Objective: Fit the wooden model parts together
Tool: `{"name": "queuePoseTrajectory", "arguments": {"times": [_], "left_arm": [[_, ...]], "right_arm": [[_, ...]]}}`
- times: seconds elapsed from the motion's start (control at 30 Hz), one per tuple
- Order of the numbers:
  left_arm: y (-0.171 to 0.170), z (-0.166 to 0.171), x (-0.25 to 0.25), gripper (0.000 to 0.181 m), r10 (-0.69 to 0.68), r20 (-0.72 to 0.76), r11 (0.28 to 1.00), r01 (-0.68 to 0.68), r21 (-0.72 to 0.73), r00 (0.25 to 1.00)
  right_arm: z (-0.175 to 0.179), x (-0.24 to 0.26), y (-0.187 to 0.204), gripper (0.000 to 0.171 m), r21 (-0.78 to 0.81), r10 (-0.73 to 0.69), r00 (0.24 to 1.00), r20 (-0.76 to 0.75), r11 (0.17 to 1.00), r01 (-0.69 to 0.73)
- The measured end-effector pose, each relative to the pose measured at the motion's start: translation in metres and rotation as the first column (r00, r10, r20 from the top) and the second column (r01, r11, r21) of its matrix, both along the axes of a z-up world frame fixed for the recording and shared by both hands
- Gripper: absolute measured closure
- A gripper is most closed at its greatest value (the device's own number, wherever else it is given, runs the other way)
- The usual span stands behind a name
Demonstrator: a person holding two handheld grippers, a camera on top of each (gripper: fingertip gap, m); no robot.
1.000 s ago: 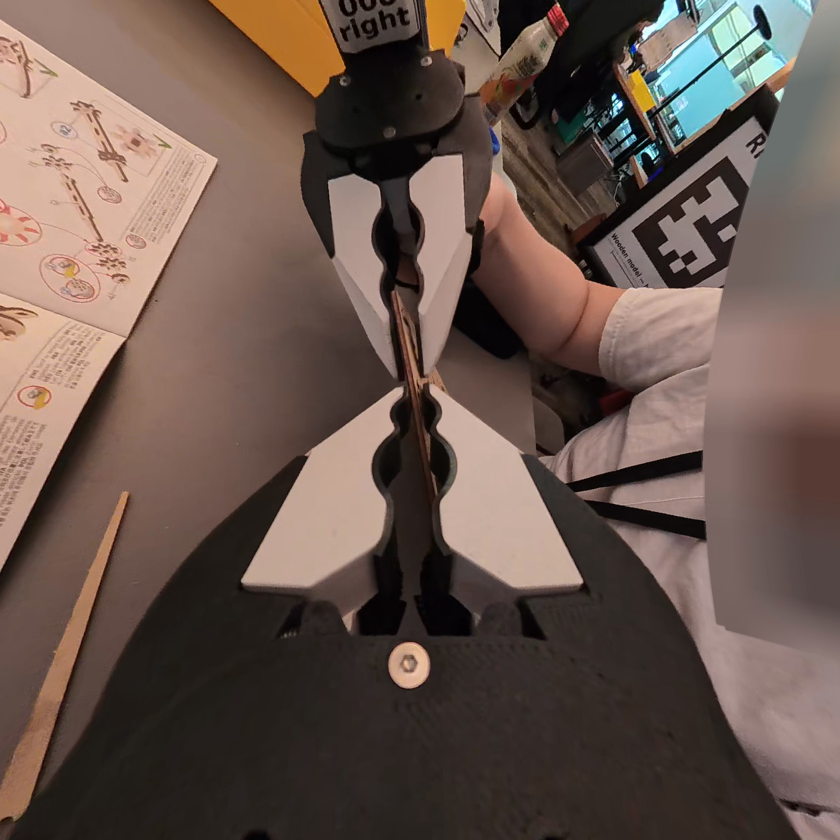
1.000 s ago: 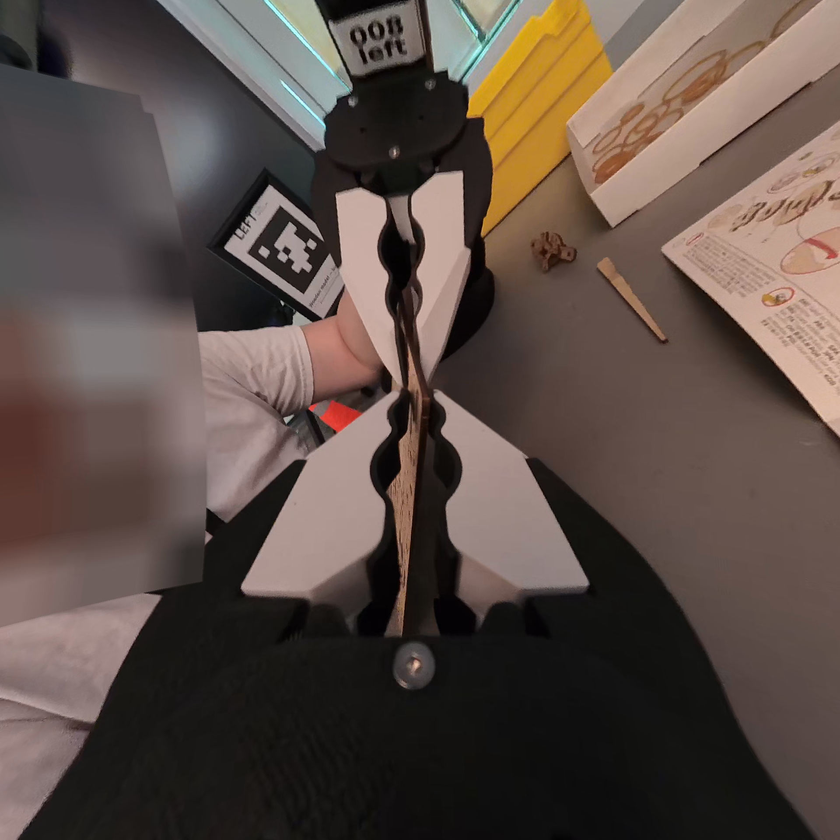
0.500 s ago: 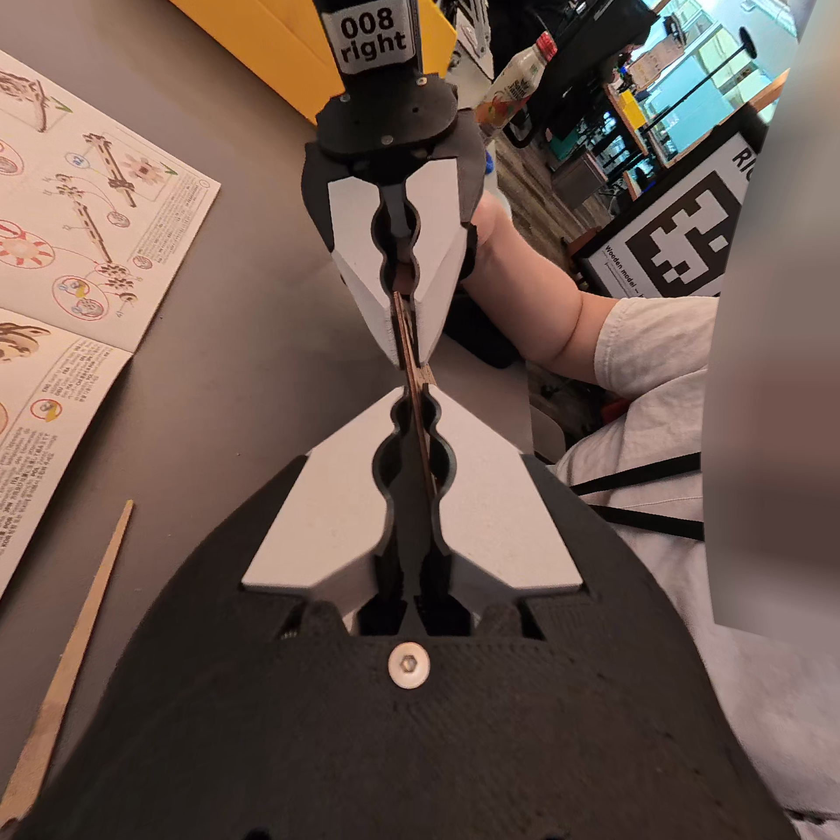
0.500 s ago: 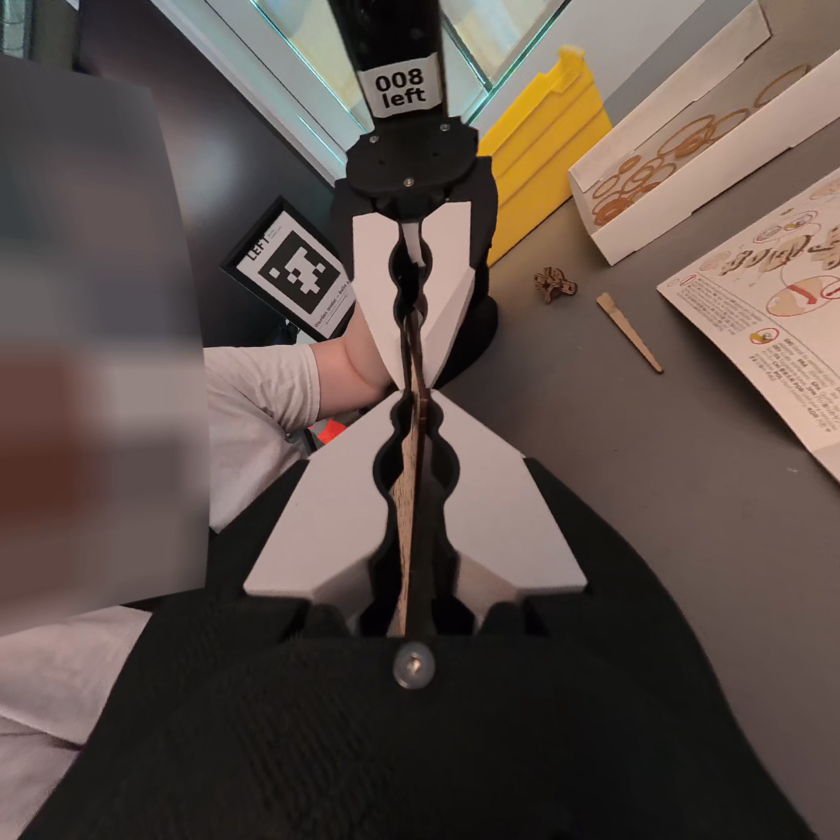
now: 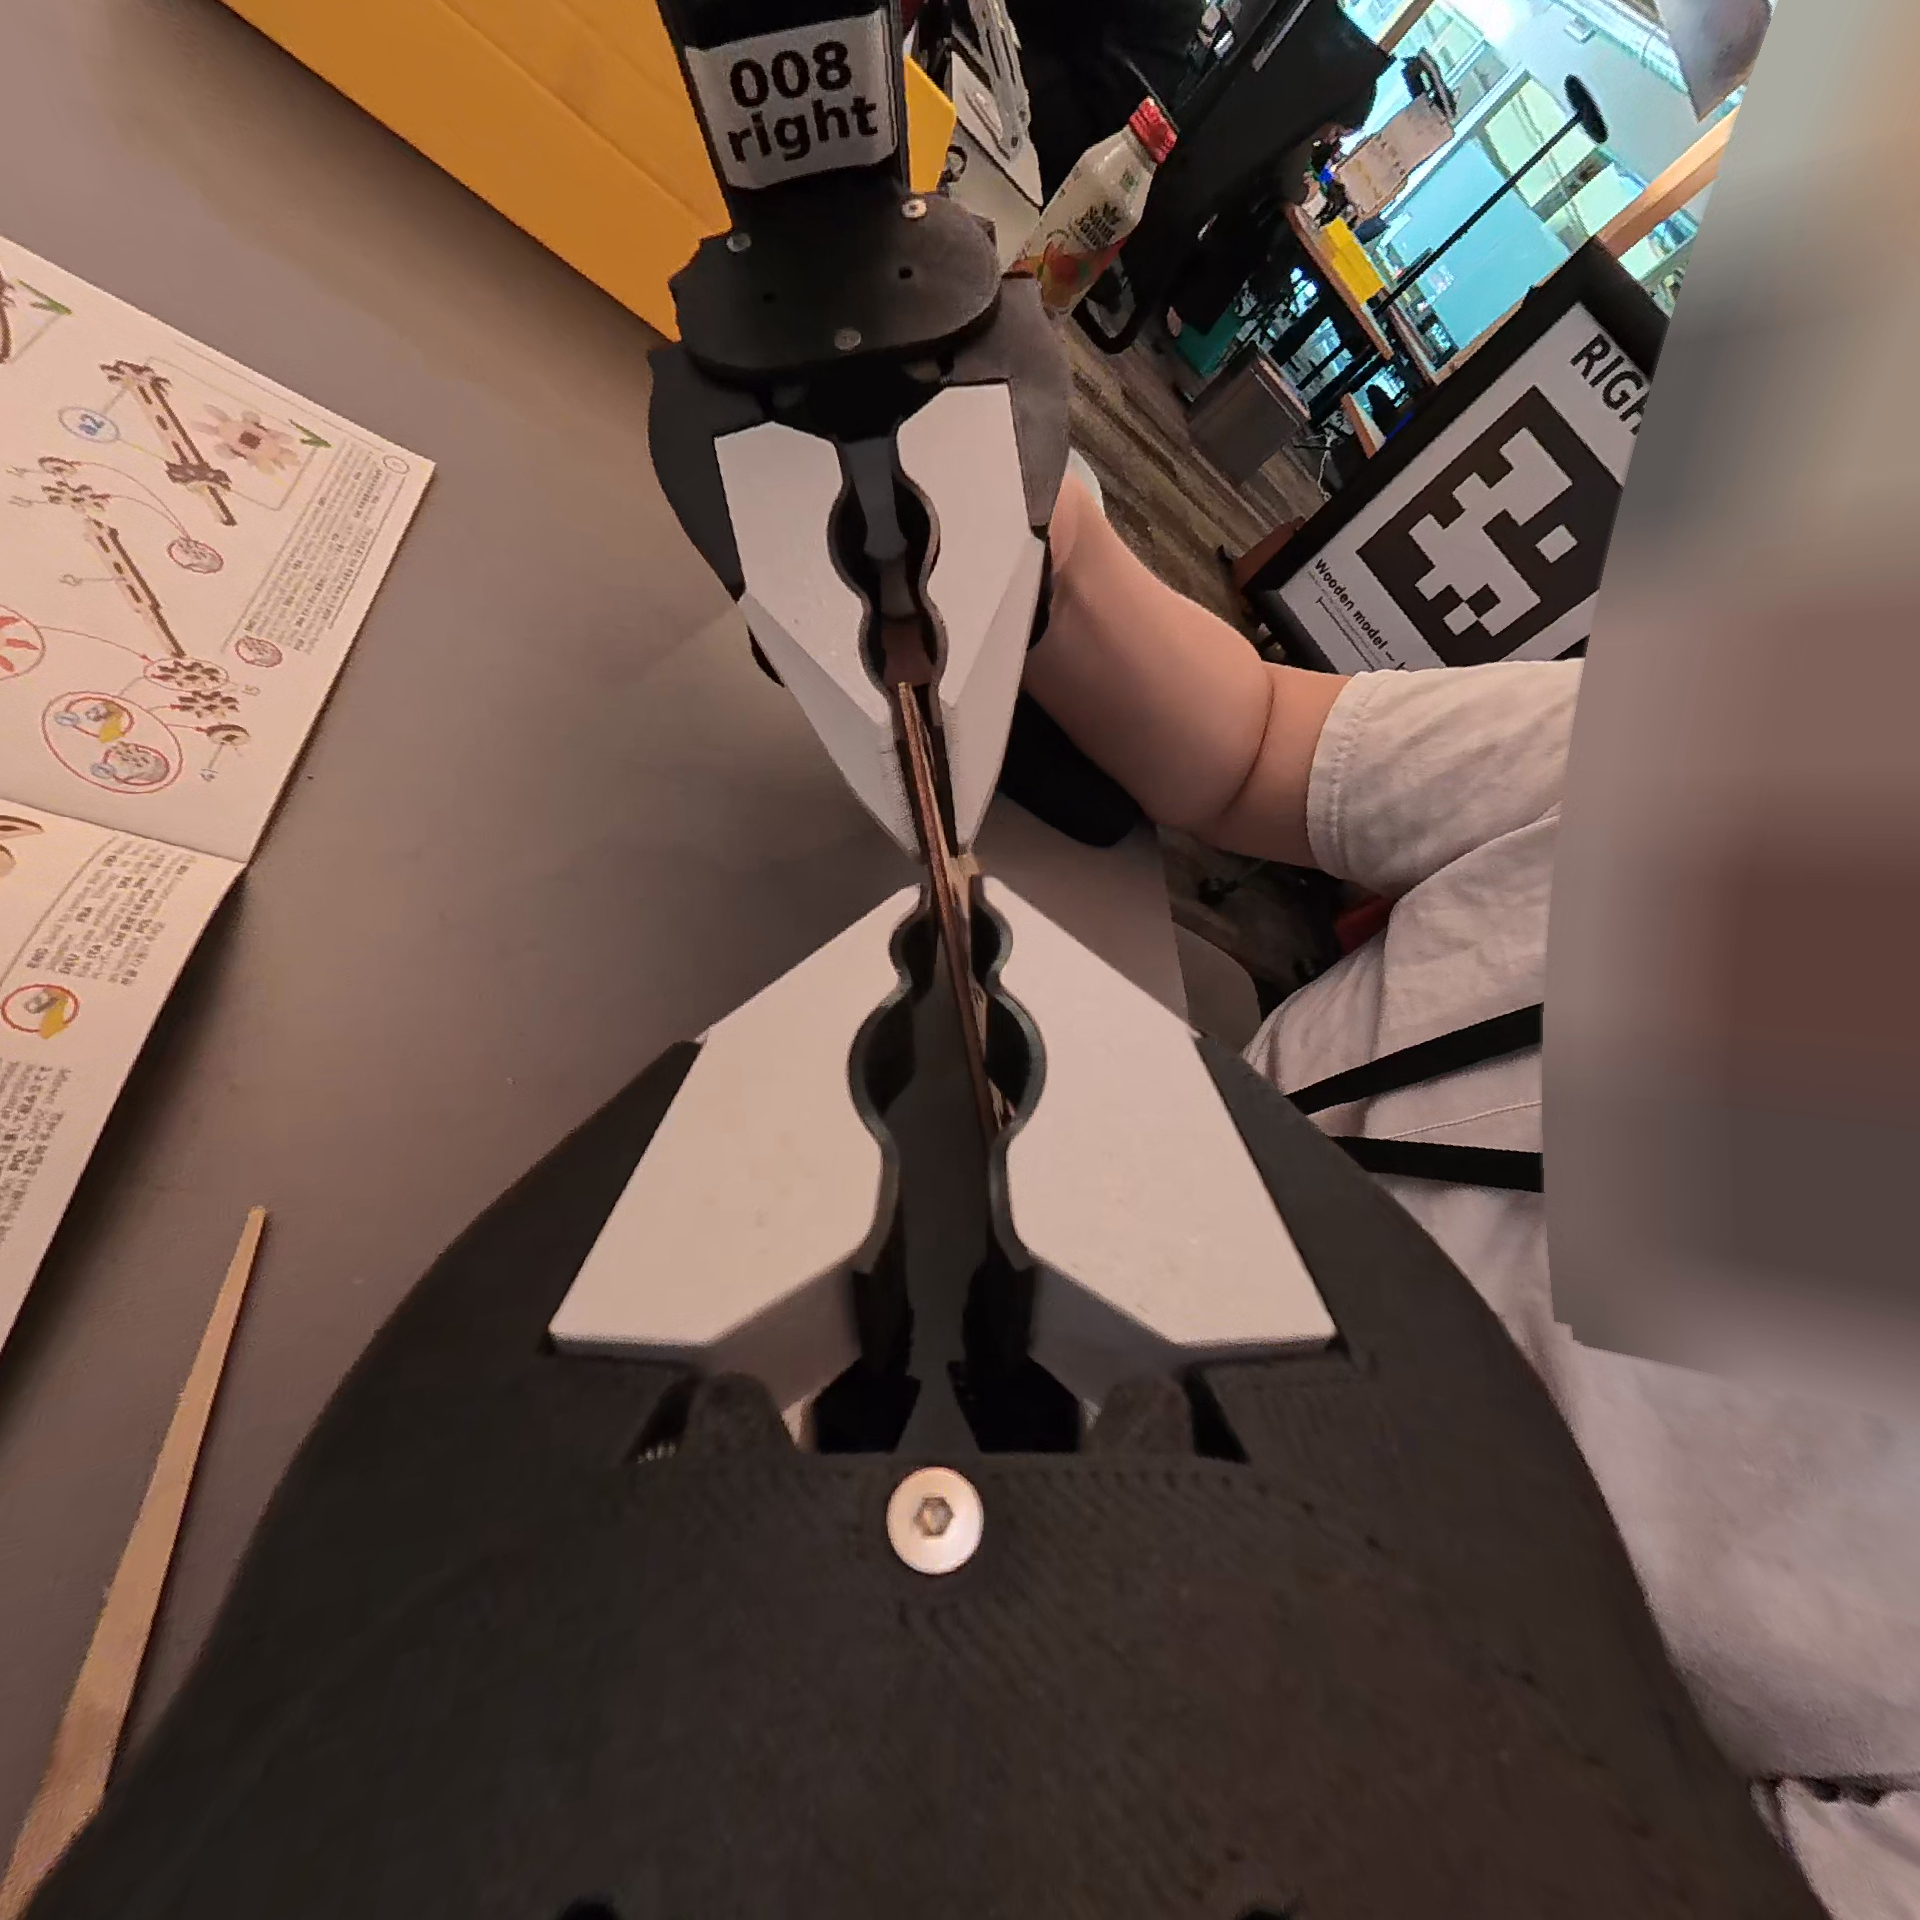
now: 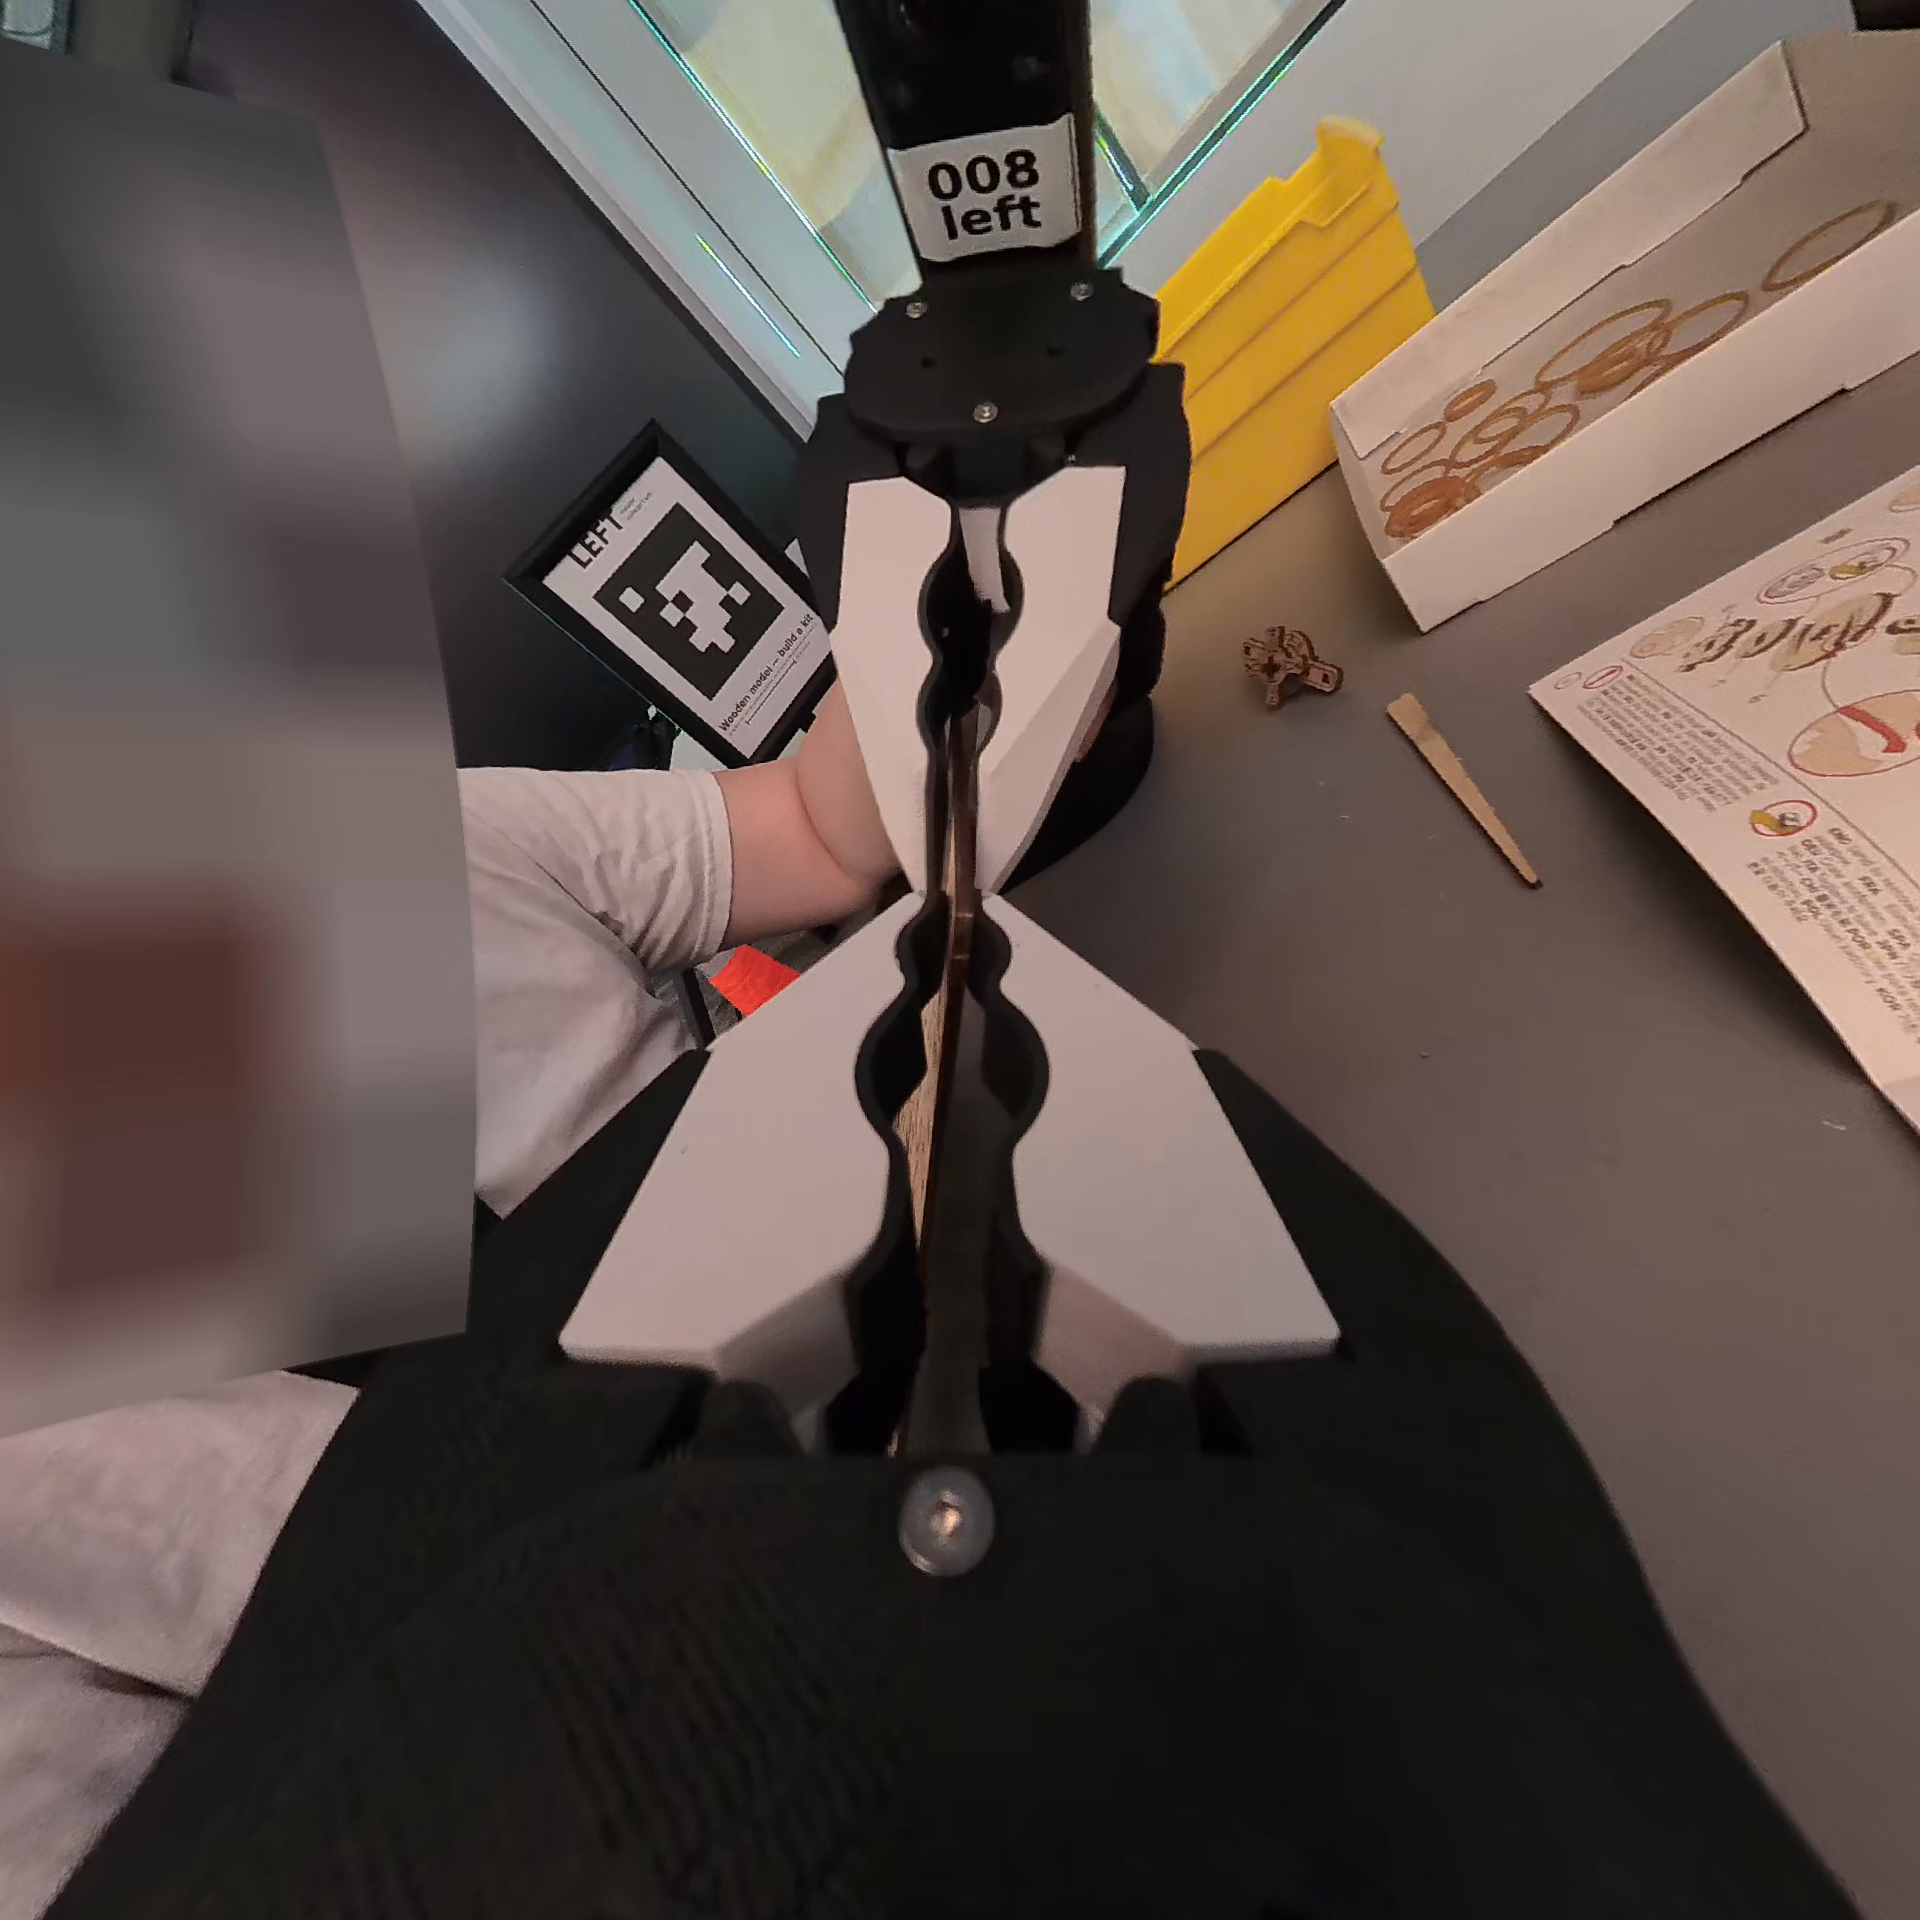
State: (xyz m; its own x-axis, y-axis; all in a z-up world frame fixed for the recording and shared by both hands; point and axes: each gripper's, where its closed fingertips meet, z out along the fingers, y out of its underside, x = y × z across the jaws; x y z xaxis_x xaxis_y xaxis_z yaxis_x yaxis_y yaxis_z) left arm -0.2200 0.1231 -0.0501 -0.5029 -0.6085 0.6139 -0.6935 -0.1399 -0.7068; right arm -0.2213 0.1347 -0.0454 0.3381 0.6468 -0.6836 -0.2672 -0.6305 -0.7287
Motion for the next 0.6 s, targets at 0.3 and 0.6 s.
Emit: {"name": "queuePoseTrajectory", "arguments": {"times": [0.3, 0.6], "left_arm": [[-0.0002, -0.0011, 0.0016, 0.180, 0.001, -0.005, 1.000, -0.001, -0.013, 1.000], [0.0024, -0.0035, 0.0037, 0.180, 0.053, -0.012, 0.997, -0.052, 0.058, 0.999]], "right_arm": [[-0.0011, 0.0006, 0.0006, 0.170, -0.002, -0.011, 1.000, 0.021, 1.000, 0.011], [-0.0052, 0.0036, 0.0045, 0.169, -0.016, -0.062, 0.994, 0.086, 0.998, 0.063]]}}
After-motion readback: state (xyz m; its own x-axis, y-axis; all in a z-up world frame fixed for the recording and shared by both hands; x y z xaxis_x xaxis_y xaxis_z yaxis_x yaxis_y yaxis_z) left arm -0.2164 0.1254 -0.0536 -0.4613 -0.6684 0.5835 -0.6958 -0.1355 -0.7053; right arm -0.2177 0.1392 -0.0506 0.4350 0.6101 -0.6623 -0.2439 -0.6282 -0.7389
